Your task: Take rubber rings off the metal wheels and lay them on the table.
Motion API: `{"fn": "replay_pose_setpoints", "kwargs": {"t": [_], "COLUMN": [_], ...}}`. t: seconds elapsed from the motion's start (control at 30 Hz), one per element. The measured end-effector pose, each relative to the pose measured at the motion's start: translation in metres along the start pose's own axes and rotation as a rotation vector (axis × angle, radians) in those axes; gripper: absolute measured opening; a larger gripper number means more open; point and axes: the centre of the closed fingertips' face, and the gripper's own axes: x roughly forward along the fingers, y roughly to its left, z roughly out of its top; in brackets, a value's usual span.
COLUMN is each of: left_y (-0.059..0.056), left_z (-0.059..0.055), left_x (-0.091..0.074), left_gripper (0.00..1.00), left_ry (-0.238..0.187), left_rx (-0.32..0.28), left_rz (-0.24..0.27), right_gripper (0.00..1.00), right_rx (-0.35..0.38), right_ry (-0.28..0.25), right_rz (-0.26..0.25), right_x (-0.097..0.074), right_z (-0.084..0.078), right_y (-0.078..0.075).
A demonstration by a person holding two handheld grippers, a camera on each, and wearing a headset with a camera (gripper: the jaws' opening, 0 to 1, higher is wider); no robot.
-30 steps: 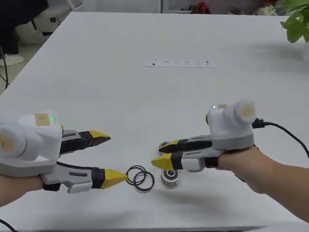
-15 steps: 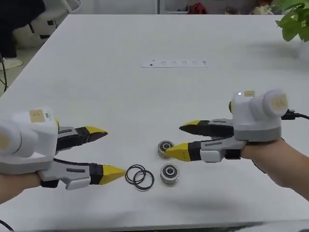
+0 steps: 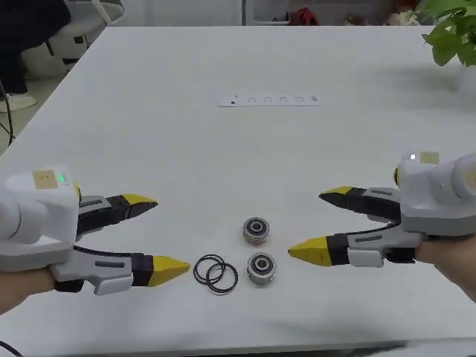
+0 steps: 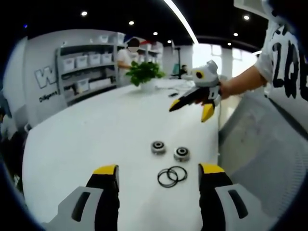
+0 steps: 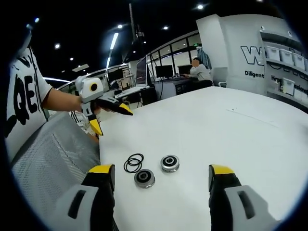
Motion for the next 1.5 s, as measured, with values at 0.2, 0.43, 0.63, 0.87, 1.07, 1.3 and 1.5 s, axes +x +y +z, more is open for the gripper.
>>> {"fn": "replay_pose_setpoints", "kwargs": {"t": [0.2, 0.43, 0.63, 0.87, 1.07, 1.3, 1.5], "left_y": [0.0, -0.006, -0.004, -0.002, 0.0, 0.0, -0.001], "left_z": [-0.001, -0.004, -0.008, -0.008, -0.007, -0.007, -0.007], "left_x": [-0.005, -0.006, -0.008, -0.011, -0.012, -0.013, -0.015], "left_gripper": [0.69, 0.7, 0.72, 0.72, 0.72, 0.72, 0.72], "left_ry": [-0.007, -0.013, -0.012, -0.011, -0.015, -0.014, -0.011], "left_rx": [-0.004, -0.003, -0.015, -0.009, -0.015, -0.015, -0.015], "left_rz": [0.017, 0.017, 0.028, 0.038, 0.045, 0.051, 0.05], "right_gripper": [0.8, 0.81, 0.83, 0.84, 0.84, 0.84, 0.84], "right_rx": [0.029, 0.019, 0.014, -0.001, 0.002, 0.012, 0.017], "right_ry": [-0.005, 0.0, 0.016, 0.026, 0.017, 0.008, 0.008], "right_rz": [-0.034, -0.076, -0.088, -0.093, -0.103, -0.111, -0.11], "right_x": [-0.014, -0.023, -0.025, -0.026, -0.03, -0.033, -0.033], "right_z": [-0.009, -0.016, -0.023, -0.026, -0.025, -0.026, -0.028], "right_y": [0.001, 0.001, 0.0, -0.001, -0.003, -0.005, -0.004]}}
